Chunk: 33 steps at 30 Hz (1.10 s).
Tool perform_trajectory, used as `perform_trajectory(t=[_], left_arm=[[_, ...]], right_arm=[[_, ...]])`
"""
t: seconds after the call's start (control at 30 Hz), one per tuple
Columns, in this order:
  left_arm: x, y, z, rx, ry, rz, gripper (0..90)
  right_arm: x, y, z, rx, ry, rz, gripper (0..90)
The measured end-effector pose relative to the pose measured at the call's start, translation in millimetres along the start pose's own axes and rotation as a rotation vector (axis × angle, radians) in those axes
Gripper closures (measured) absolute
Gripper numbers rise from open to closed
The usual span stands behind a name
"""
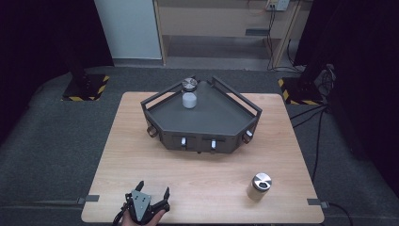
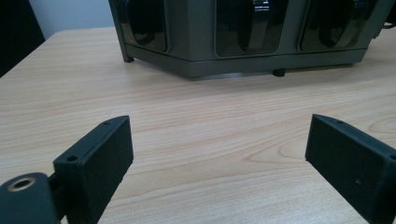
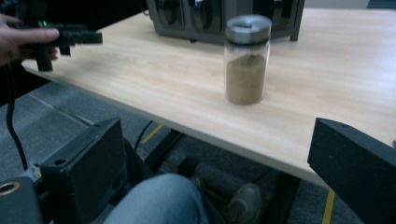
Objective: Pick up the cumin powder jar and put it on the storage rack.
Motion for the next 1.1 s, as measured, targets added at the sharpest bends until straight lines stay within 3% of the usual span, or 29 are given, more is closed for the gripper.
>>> perform_trajectory(t=[0.1,0.2,0.37,0.5,0.77,1.1], left_arm=[[-0.4,-1.6,-0.2,-0.001,-0.005,-0.006,6.8],[0.6,-2.0,-0.4,0.000,-0.003,-0.006,6.8],[2.5,-1.3,-0.5,-0.001,0.001,-0.005,6.8],[2.0,-2.3,-1.2,-0.001,0.003,-0.012,6.8],[3.2,-2.1,-0.7,-0.008,0.009,-0.009,6.8],[4.2,-2.6,-1.6,-0.013,0.014,-0.010,6.8]], right_arm=[[-3.2,-10.1,-2.4,0.022,-0.008,-0.022,4.5],[-3.3,-20.2,-6.5,0.004,0.005,-0.031,4.5],[8.4,-36.1,-20.1,0.015,0.009,-0.029,4.7],[27.5,-42.1,-27.8,0.018,0.021,-0.032,4.6],[80.4,-48.9,-35.2,-0.004,0.002,0.021,4.6],[137.8,-42.6,-36.7,-0.009,0.005,0.059,4.6]])
Point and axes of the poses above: each handheld gripper's, and its own axes: x roughly forward along the jaws, y roughly out of its underside, z roughly to its left, the point moved 10 cm from there along x, roughly forward along the jaws, and after that the axes turned 5 degrees about y, right-handed, at the moved point
